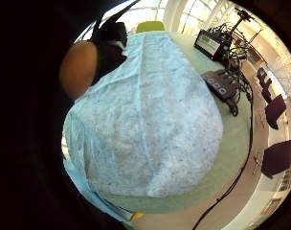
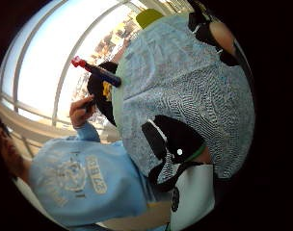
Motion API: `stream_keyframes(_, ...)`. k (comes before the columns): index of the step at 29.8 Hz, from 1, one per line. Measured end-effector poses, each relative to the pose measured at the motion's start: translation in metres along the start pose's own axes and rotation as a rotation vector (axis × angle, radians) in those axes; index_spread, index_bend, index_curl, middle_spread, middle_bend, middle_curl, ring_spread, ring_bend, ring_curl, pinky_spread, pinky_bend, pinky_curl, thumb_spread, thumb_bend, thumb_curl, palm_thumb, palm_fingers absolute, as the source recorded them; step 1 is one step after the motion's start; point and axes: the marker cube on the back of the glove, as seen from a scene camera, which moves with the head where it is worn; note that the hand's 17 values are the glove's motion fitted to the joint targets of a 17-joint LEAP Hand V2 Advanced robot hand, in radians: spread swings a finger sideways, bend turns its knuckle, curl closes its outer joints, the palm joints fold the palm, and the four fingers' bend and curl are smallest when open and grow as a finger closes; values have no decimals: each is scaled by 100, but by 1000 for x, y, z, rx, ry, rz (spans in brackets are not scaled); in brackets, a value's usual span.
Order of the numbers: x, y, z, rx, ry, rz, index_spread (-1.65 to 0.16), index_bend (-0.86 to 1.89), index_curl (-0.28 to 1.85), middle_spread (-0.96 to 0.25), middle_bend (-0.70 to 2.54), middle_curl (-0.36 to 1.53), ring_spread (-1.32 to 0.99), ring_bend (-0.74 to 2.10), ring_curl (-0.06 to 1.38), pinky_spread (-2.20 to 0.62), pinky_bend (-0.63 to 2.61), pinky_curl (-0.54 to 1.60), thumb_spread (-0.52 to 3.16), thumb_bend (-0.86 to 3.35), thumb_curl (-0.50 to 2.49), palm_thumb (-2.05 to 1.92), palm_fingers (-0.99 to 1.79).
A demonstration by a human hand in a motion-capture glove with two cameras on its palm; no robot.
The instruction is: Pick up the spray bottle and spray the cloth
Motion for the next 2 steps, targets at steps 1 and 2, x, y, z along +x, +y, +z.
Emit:
stream_keyframes(1, 0, 0, 0, -1, 3, 0, -33, 13, 29, -8, 37, 44, -3, 31, 35, 22, 16, 30, 105, -2, 31, 58, 75)
stream_keyframes(2, 0, 0, 0, -1, 4, 1, -33, 13, 29, -8, 37, 44, -3, 31, 35, 23, 16, 30, 106, -2, 31, 58, 75)
